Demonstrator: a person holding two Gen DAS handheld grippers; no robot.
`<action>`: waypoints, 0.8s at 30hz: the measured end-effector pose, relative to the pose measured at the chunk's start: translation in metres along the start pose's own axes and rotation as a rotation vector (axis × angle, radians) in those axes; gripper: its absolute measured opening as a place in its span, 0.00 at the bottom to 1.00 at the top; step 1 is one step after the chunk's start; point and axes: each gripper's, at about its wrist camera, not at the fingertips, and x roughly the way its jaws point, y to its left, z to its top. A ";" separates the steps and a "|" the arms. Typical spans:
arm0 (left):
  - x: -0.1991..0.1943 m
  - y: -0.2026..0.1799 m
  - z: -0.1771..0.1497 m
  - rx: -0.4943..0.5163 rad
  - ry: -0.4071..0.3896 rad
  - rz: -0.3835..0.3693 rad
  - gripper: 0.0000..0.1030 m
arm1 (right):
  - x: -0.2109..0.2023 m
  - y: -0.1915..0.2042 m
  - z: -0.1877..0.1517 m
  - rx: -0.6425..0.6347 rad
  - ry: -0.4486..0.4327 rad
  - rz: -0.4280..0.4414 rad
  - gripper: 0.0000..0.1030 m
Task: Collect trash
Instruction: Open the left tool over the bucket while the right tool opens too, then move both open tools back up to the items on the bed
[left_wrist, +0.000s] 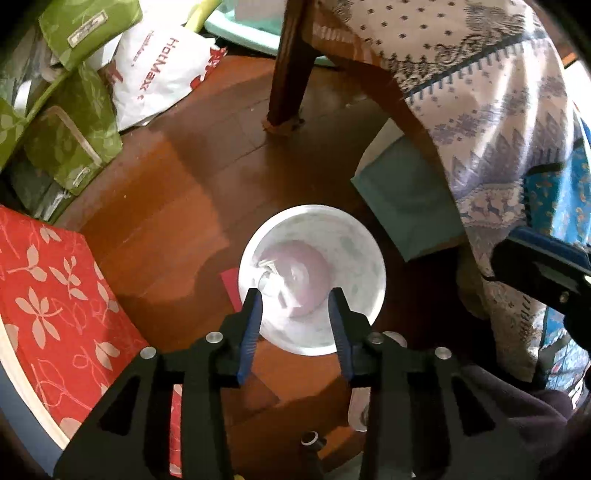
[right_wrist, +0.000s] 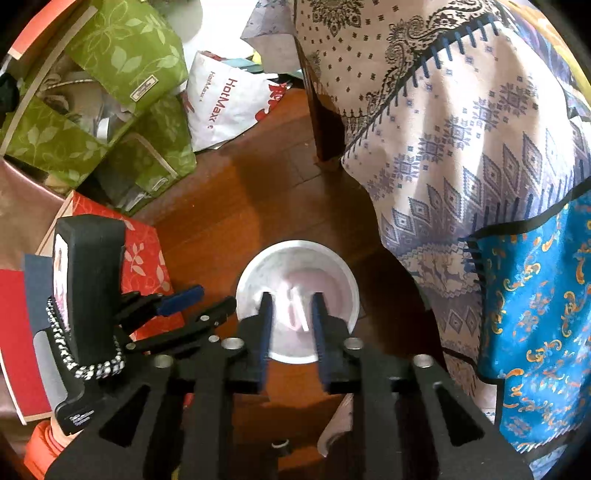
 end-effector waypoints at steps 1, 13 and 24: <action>-0.004 -0.002 -0.001 0.007 -0.008 0.005 0.36 | -0.002 0.000 -0.001 0.000 -0.005 -0.006 0.31; -0.089 -0.012 -0.008 0.038 -0.179 0.083 0.36 | -0.065 0.001 -0.016 -0.040 -0.158 -0.058 0.31; -0.188 -0.062 -0.032 0.089 -0.371 0.107 0.36 | -0.161 -0.007 -0.057 -0.039 -0.378 -0.101 0.31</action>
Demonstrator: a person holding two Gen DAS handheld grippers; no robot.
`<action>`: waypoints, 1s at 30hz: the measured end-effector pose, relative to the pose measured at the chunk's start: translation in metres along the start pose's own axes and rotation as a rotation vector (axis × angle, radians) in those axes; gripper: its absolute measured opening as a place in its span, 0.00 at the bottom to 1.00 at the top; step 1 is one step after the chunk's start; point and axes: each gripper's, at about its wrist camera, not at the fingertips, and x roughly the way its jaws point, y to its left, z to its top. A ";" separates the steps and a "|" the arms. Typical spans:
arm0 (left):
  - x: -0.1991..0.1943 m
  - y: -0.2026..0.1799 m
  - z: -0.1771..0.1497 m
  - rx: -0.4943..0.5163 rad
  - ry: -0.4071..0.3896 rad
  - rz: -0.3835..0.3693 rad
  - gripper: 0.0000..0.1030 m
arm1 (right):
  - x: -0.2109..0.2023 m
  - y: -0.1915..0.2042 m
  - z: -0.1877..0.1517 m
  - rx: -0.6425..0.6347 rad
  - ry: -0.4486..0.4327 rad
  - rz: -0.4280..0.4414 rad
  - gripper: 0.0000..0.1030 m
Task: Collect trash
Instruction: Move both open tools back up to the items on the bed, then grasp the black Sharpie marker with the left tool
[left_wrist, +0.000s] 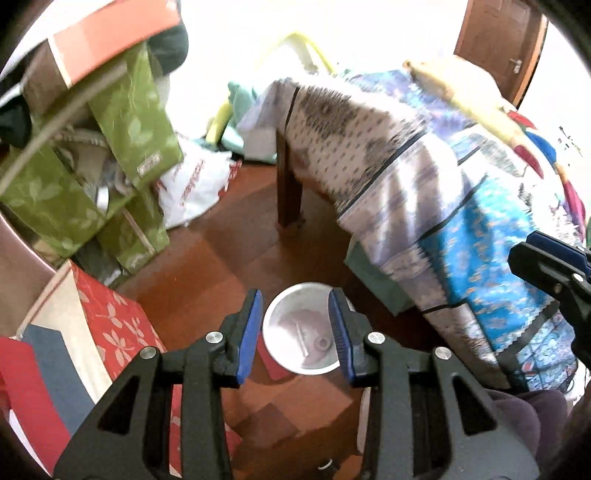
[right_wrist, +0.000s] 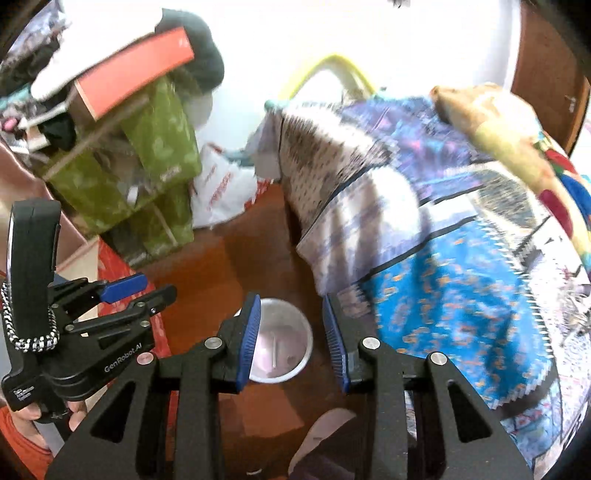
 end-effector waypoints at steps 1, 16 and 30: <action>-0.008 -0.006 0.001 0.005 -0.014 -0.005 0.36 | -0.010 -0.003 -0.001 0.009 -0.019 -0.001 0.31; -0.096 -0.138 0.017 0.173 -0.192 -0.159 0.36 | -0.135 -0.092 -0.033 0.159 -0.263 -0.127 0.32; -0.070 -0.290 0.020 0.399 -0.166 -0.287 0.38 | -0.176 -0.215 -0.082 0.316 -0.293 -0.338 0.35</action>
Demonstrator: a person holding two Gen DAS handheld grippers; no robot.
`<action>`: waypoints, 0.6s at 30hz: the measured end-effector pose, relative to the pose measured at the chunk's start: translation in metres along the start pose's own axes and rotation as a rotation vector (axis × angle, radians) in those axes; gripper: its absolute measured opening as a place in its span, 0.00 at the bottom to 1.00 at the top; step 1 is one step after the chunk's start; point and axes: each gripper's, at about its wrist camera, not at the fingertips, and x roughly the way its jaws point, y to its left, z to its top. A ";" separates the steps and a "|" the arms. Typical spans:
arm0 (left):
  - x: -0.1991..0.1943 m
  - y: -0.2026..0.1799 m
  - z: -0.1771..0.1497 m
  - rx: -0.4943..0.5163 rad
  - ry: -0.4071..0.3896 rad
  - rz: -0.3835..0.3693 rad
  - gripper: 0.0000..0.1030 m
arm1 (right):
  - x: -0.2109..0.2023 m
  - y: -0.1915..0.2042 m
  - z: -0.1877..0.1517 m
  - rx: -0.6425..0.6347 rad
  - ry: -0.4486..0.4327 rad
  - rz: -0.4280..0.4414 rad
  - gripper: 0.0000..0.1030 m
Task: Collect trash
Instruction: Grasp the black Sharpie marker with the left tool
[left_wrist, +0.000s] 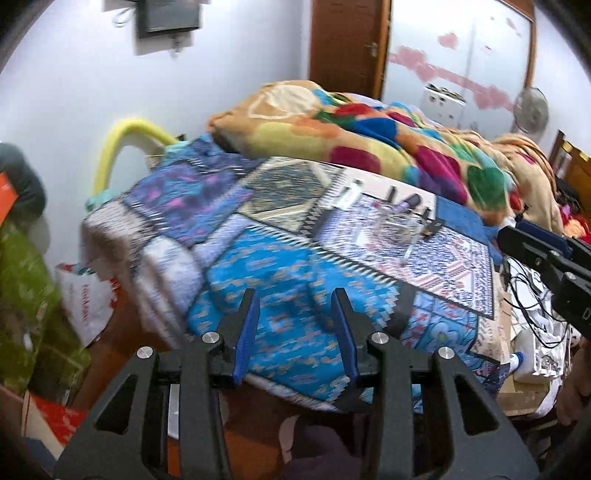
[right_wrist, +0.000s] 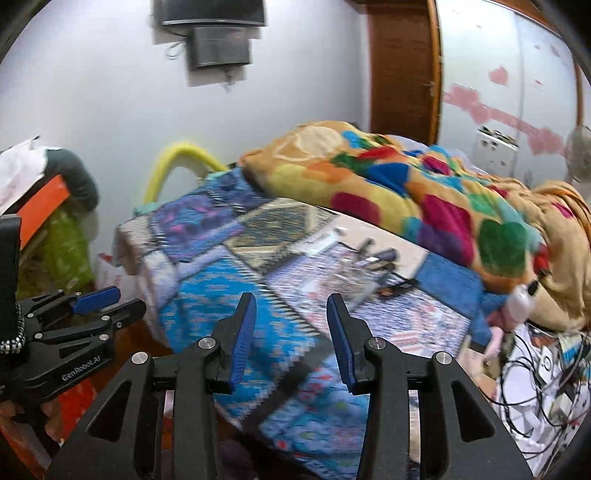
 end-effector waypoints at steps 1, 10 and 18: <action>0.009 -0.008 0.004 0.014 0.010 -0.018 0.38 | 0.004 -0.011 -0.001 0.015 0.008 -0.016 0.35; 0.086 -0.048 0.015 0.063 0.097 -0.086 0.39 | 0.052 -0.077 -0.020 0.100 0.109 -0.048 0.35; 0.144 -0.075 0.013 0.110 0.166 -0.140 0.39 | 0.116 -0.114 -0.026 0.177 0.210 -0.060 0.35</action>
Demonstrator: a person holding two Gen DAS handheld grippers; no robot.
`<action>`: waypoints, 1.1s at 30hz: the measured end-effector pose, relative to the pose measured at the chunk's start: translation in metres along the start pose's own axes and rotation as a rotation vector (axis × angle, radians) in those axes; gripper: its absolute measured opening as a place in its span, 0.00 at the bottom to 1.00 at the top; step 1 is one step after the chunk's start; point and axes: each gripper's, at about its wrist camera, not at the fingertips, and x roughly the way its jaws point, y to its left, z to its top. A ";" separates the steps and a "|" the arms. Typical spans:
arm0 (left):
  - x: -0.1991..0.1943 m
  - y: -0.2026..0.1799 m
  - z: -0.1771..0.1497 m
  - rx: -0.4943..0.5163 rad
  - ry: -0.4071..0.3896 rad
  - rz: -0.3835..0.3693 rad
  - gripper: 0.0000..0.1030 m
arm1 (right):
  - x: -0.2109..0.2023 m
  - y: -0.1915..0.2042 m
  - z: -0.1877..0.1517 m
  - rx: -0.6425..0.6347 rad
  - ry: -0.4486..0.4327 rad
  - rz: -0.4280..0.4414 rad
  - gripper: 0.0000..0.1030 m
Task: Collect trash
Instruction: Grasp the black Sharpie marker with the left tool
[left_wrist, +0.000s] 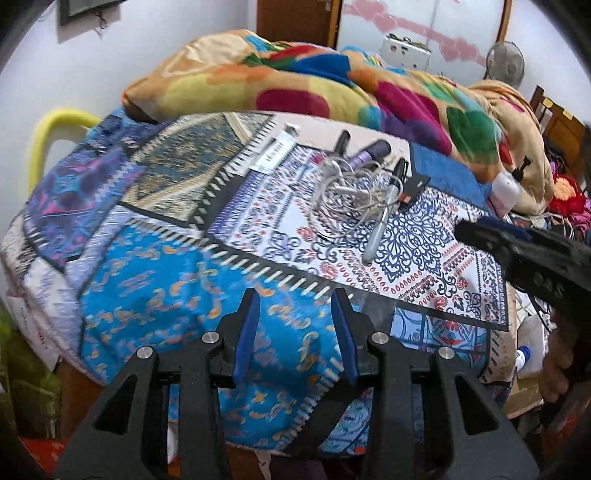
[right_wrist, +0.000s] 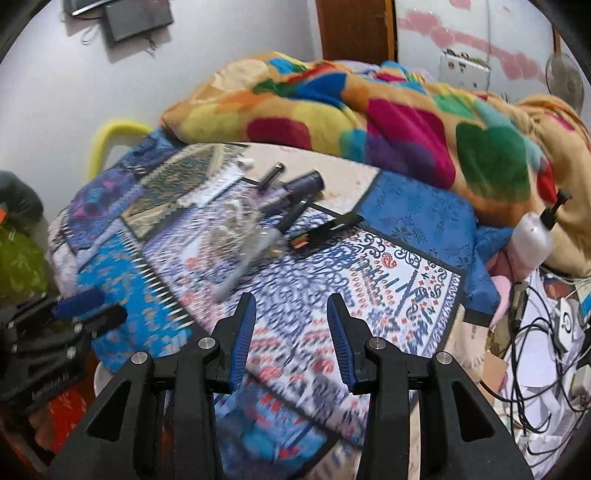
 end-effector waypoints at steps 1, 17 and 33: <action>0.006 -0.002 0.001 0.006 0.006 -0.009 0.39 | 0.007 -0.004 0.003 0.010 0.005 -0.002 0.35; 0.044 -0.018 0.012 0.017 0.038 -0.120 0.38 | 0.076 -0.009 0.047 -0.040 0.041 -0.115 0.37; 0.058 -0.067 0.044 0.011 0.050 -0.209 0.38 | 0.040 -0.068 0.024 -0.009 0.046 -0.087 0.45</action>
